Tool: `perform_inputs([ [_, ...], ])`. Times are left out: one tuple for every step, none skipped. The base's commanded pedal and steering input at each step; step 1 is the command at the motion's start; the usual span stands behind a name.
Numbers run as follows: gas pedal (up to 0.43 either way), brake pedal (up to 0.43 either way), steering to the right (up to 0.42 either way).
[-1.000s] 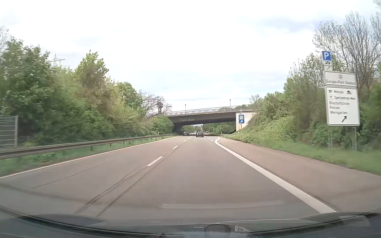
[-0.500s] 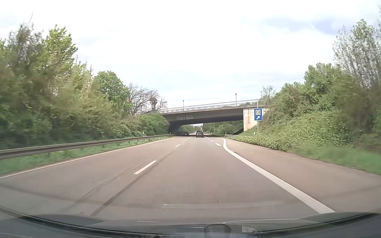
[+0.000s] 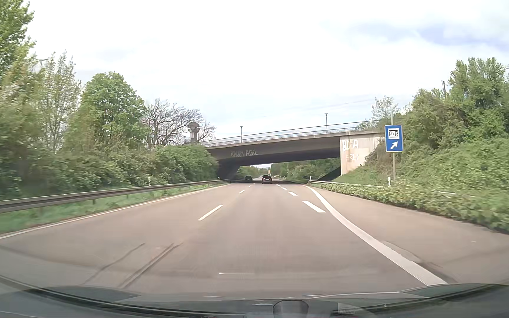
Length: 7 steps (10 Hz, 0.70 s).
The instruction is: Follow the waypoints while adhering to traffic rules and regulations
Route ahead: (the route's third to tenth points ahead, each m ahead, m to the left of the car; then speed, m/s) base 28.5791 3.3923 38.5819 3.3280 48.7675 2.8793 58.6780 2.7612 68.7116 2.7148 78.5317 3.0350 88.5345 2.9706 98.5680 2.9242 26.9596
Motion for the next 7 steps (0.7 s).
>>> perform_inputs([
  [0.13, 0.0, 0.0],
  [0.13, 0.0, 0.0],
  [0.13, 0.0, -0.001],
  [0.13, 0.0, 0.0],
  [0.13, 0.0, -0.001],
  [0.13, 0.0, 0.0],
  [0.13, 0.0, 0.0],
])
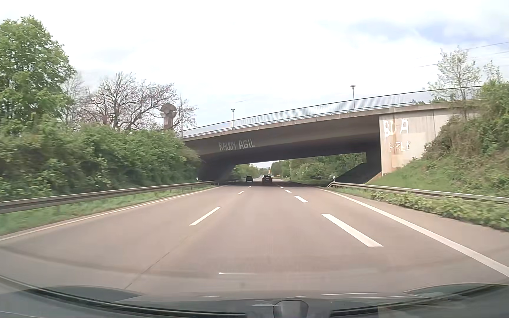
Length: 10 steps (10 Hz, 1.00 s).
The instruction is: Follow the waypoints while adhering to traffic rules and regulations
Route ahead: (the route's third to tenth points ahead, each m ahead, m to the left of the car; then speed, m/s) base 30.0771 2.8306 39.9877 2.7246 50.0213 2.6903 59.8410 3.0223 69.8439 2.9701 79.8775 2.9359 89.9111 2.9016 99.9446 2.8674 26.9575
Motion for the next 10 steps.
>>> perform_inputs([
  [0.13, 0.0, -0.001],
  [0.13, 0.0, 0.0],
  [0.13, 0.0, 0.0],
  [0.13, 0.0, 0.0],
  [0.13, 0.0, -0.001],
  [0.13, 0.0, 0.0],
  [0.13, 0.0, 0.0],
  [0.13, 0.0, -0.001],
  [0.13, 0.0, 0.0],
  [0.13, 0.0, -0.001],
])
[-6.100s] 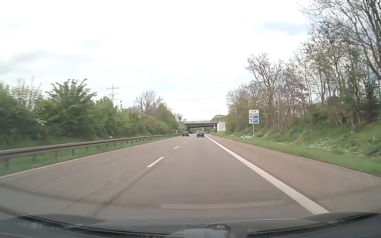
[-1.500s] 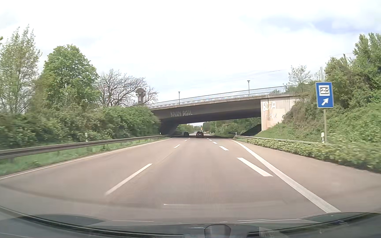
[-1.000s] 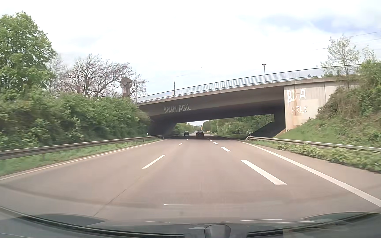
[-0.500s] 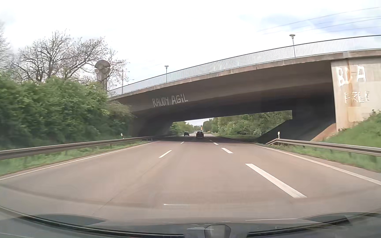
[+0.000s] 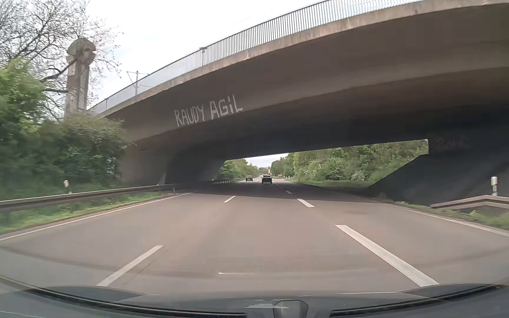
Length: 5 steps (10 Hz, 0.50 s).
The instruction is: Follow the waypoints while adhering to traffic rules and regulations
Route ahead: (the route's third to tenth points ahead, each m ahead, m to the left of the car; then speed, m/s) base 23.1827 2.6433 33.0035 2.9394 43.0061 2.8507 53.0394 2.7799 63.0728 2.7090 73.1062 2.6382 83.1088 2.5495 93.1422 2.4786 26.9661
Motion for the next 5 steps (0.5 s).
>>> perform_inputs([
  [0.13, 0.0, -0.001],
  [0.13, 0.0, -0.001],
  [0.13, 0.0, -0.001],
  [0.13, 0.0, -0.001],
  [0.13, 0.0, -0.001],
])
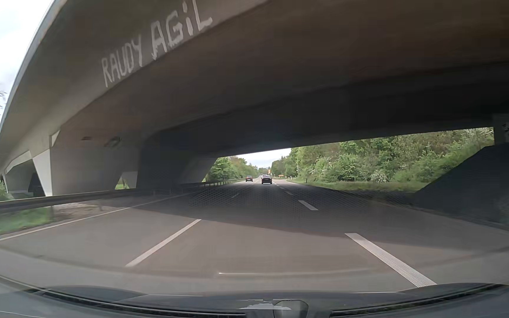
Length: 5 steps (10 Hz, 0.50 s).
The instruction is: Follow the waypoints while adhering to traffic rules and regulations
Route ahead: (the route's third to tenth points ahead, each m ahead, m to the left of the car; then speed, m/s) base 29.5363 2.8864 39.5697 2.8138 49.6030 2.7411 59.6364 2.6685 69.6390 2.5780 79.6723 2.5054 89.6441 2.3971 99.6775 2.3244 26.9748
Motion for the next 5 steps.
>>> perform_inputs([
  [0.13, 0.0, -0.001],
  [0.118, 0.0, -0.001],
  [0.118, 0.0, -0.001],
  [0.118, 0.0, -0.001],
  [0.118, 0.0, -0.001],
])
